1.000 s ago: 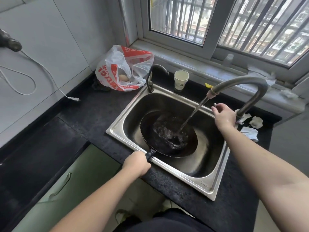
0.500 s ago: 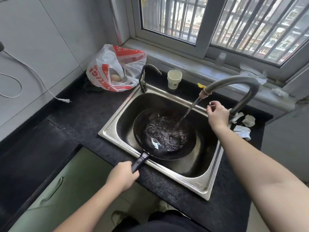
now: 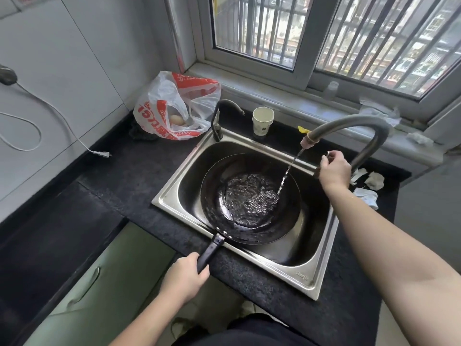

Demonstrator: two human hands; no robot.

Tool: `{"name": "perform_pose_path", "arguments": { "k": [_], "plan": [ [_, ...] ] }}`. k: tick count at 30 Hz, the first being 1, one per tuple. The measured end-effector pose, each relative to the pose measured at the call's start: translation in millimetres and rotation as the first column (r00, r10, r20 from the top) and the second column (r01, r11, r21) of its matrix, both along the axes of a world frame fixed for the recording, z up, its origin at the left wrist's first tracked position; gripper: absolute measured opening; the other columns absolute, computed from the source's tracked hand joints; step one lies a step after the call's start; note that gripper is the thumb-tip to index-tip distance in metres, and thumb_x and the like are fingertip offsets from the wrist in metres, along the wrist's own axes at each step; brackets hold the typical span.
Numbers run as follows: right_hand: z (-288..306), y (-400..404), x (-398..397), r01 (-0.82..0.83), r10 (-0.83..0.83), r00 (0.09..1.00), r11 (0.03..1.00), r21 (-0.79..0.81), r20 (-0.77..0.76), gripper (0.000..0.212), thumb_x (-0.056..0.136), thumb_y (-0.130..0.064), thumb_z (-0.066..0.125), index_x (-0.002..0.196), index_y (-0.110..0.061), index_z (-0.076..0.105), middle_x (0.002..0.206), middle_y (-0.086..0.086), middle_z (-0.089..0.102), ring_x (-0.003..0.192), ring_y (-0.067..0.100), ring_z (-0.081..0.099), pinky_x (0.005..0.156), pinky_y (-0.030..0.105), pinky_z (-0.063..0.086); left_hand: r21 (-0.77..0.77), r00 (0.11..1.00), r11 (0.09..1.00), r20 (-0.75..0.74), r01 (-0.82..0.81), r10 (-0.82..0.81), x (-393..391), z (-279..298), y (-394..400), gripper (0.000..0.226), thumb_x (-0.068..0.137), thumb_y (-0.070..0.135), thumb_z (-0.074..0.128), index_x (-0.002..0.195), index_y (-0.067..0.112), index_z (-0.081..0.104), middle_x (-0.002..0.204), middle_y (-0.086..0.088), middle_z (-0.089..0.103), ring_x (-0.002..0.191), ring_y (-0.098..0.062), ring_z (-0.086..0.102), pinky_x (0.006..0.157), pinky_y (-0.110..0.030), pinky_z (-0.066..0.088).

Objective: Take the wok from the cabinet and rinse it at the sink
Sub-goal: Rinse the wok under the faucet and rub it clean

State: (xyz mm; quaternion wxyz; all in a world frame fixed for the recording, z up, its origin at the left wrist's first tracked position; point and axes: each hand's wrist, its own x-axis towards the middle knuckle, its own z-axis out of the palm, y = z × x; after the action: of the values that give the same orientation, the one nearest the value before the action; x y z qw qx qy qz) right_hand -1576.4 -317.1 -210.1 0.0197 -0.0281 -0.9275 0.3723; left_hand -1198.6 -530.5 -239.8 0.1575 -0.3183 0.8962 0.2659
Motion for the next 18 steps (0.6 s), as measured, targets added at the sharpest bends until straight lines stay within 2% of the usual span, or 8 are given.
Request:
{"name": "perform_pose_path", "arguments": {
  "k": [2, 5, 9, 12, 14, 16, 18],
  "plan": [
    [-0.2, 3.2, 7.8, 0.0, -0.001, 1.0, 0.999, -0.045, -0.021, 0.029, 0.096, -0.027, 0.053, 0.116, -0.008, 0.058, 0.107, 0.011, 0.067, 0.103, 0.028, 0.06, 0.085, 0.032, 0.042, 0.012, 1.0, 1.0, -0.015, -0.007, 0.007, 1.5, -1.1, -0.9, 0.028, 0.084, 0.047, 0.055, 0.074, 0.024, 0.042, 0.077, -0.004, 0.064, 0.078, -0.029, 0.064, 0.058, -0.034, 0.04],
    [1.5, 6.6, 33.0, 0.012, -0.02, 0.997, 0.994, -0.105, -0.081, 0.03, 0.094, -0.031, 0.056, 0.114, -0.008, 0.057, 0.101, 0.008, 0.065, 0.095, 0.023, 0.06, 0.081, 0.025, 0.038, 0.017, 1.0, 1.0, -0.019, 0.012, -0.012, 1.4, 0.6, -2.9, 0.027, 0.082, 0.045, 0.055, 0.075, 0.023, 0.043, 0.073, -0.001, 0.06, 0.078, -0.029, 0.064, 0.058, -0.034, 0.039],
    [-3.9, -1.2, 90.2, 0.021, -0.025, 0.999, 0.988, -0.156, -0.025, 0.024, 0.096, -0.032, 0.052, 0.1, -0.011, 0.061, 0.092, 0.005, 0.065, 0.085, 0.02, 0.057, 0.077, 0.027, 0.039, -0.019, 0.994, 0.995, -0.048, 0.095, -0.095, 4.2, 1.6, -7.5, 0.023, 0.08, 0.044, 0.053, 0.079, 0.023, 0.044, 0.074, -0.001, 0.061, 0.08, -0.03, 0.064, 0.057, -0.034, 0.037],
    [-3.9, -19.4, 146.8, -0.07, 0.083, 0.995, 0.979, -0.191, 0.06, 0.022, 0.098, -0.03, 0.051, 0.091, -0.013, 0.063, 0.08, 0.001, 0.063, 0.078, 0.019, 0.057, 0.07, 0.027, 0.038, -0.039, 0.988, 0.99, -0.058, 0.138, -0.14, 6.5, 0.1, -10.7, 0.021, 0.082, 0.043, 0.052, 0.084, 0.023, 0.045, 0.085, -0.003, 0.067, 0.084, -0.031, 0.064, 0.06, -0.035, 0.038],
    [-5.7, -32.6, 186.1, -0.156, 0.183, 0.975, 0.967, -0.2, 0.122, 0.024, 0.098, -0.029, 0.051, 0.08, -0.017, 0.061, 0.07, -0.005, 0.06, 0.068, 0.012, 0.054, 0.063, 0.024, 0.036, -0.025, 0.985, 0.987, -0.067, 0.158, -0.16, 8.2, -1.8, -12.4, 0.021, 0.084, 0.042, 0.051, 0.087, 0.021, 0.047, 0.088, -0.002, 0.067, 0.086, -0.031, 0.064, 0.063, -0.036, 0.041],
    [-13.5, -44.7, 221.5, -0.238, 0.273, 0.943, 0.953, -0.186, 0.189, 0.031, 0.098, -0.032, 0.051, 0.072, -0.017, 0.058, 0.062, -0.005, 0.057, 0.062, 0.011, 0.052, 0.061, 0.029, 0.039, 0.013, 0.982, 0.985, -0.085, 0.172, -0.17, 11.0, -3.4, -14.0, 0.023, 0.086, 0.043, 0.05, 0.091, 0.02, 0.049, 0.089, -0.002, 0.067, 0.087, -0.031, 0.063, 0.066, -0.037, 0.044],
    [-21.9, -57.7, 250.0, -0.311, 0.335, 0.899, 0.942, -0.128, 0.283, 0.036, 0.097, -0.037, 0.05, 0.074, -0.011, 0.059, 0.063, 0.001, 0.06, 0.066, 0.019, 0.055, 0.065, 0.036, 0.039, 0.064, 0.98, 0.982, -0.102, 0.177, -0.17, 13.3, -3.9, -16.6, 0.025, 0.087, 0.043, 0.05, 0.094, 0.019, 0.05, 0.09, -0.002, 0.066, 0.088, -0.031, 0.063, 0.069, -0.038, 0.048]
  ]
}}
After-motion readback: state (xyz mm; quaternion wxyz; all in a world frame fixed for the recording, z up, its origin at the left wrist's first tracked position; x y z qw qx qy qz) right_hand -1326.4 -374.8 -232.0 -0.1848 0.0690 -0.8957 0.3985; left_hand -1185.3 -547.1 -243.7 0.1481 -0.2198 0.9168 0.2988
